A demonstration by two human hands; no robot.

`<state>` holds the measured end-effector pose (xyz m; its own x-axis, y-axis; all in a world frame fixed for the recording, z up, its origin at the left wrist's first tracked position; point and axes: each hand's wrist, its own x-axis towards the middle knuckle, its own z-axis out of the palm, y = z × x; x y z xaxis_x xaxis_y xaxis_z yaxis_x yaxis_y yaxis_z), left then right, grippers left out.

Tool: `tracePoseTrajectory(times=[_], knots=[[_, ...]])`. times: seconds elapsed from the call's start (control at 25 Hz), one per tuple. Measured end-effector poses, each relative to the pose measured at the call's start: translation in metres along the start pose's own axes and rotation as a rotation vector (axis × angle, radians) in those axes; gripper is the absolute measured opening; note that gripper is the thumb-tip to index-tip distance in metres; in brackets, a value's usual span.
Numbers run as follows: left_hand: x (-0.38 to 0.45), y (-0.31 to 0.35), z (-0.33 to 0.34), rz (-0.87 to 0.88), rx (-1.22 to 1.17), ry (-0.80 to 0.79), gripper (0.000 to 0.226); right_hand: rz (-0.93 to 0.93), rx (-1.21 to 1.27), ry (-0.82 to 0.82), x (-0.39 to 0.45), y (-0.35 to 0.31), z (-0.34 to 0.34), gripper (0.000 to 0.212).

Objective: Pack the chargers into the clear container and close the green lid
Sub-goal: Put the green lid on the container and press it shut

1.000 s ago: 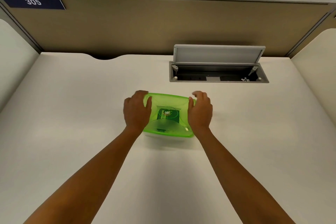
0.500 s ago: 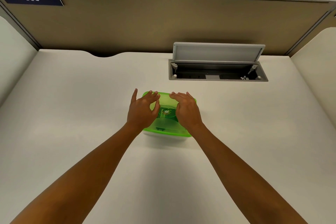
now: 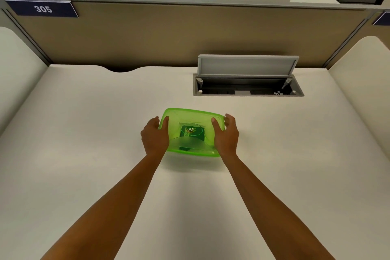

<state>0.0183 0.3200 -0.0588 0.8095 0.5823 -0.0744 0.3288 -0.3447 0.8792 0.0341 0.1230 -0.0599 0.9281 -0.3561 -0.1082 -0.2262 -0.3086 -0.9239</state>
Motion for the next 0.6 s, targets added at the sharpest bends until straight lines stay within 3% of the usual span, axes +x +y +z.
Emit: tracePoseTrajectory(times=[0.24, 0.6], knots=[[0.0, -0.001, 0.003, -0.321, -0.395, -0.027, 0.032, 0.181, 0.168, 0.016, -0.002, 0.008, -0.002, 0.032], [0.036, 0.034, 0.035, -0.309, -0.478, 0.018, 0.032, 0.115, 0.115, -0.021, 0.075, -0.026, 0.004, 0.035]])
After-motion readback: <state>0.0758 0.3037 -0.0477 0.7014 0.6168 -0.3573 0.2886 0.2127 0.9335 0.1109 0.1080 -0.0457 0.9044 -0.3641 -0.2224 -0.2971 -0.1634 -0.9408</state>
